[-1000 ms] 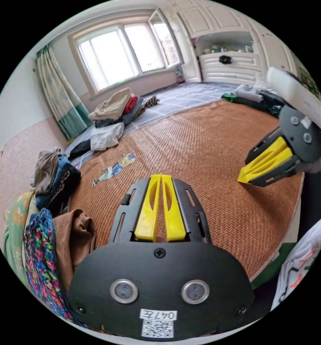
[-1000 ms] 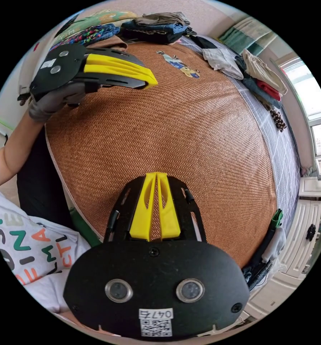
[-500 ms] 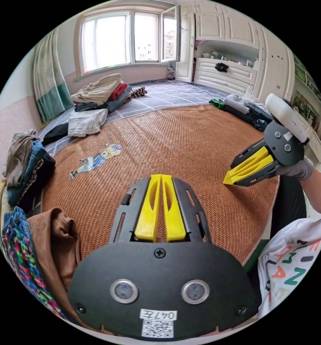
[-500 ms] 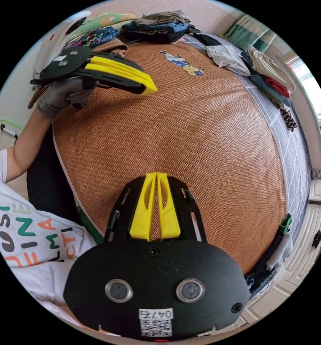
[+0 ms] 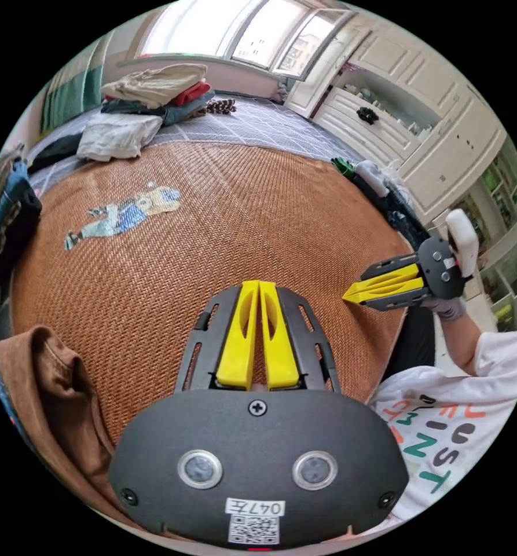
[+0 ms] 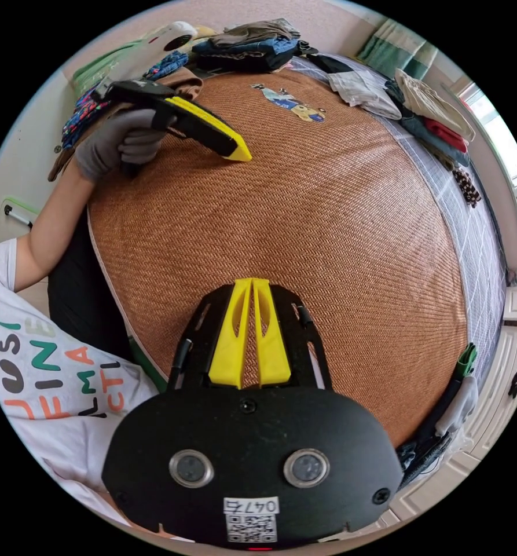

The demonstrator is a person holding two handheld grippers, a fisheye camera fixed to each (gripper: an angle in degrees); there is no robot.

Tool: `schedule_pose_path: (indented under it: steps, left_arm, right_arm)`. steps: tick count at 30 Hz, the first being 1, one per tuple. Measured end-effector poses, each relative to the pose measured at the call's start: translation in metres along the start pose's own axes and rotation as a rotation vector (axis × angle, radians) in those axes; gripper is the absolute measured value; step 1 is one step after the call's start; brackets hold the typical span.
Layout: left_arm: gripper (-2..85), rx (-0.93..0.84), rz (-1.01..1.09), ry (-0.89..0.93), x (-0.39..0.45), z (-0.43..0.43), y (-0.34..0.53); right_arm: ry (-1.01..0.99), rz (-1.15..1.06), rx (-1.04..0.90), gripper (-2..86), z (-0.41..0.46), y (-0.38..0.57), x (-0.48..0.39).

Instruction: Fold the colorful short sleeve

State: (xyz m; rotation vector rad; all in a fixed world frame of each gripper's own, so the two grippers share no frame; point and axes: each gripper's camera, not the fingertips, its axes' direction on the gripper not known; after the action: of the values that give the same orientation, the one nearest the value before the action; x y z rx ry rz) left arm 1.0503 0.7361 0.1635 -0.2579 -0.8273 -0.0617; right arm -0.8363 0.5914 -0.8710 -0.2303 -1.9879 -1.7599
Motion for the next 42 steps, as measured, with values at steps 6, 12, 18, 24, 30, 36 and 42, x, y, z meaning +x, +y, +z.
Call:
schedule_pose_path:
  steps: [6,12,18,24,30,36,42]
  left_arm:
    - [-1.0,0.009,-0.081,0.204,-0.046,0.054,0.020]
    - [-1.0,-0.008,-0.059,0.160,-0.042,0.099,0.035]
    - [-1.0,-0.011,-0.076,0.199,-0.048,0.137,0.052]
    - [-1.0,-0.015,-0.075,0.209,-0.044,0.167,0.067]
    - [-1.0,-0.012,-0.073,0.210,-0.037,0.188,0.080]
    - [-1.0,-0.027,-0.060,0.233,-0.028,0.205,0.086]
    - [-1.0,-0.058,-0.025,0.268,-0.016,0.220,0.086]
  right_arm:
    - [0.014,-0.026,-0.022,-0.4,0.000,-0.010,0.003]
    - [-0.030,0.008,0.017,-0.3,-0.002,-0.003,0.011]
    - [-0.043,0.004,0.016,-0.4,-0.006,0.001,0.003]
    - [0.041,-0.047,-0.009,-0.4,-0.015,0.008,-0.034]
    - [0.123,-0.189,-0.041,-0.6,-0.053,-0.014,-0.054]
    - [0.436,-0.102,0.402,2.3,-0.127,-0.101,0.000]
    - [0.612,0.078,0.385,7.5,-0.098,-0.219,0.084]
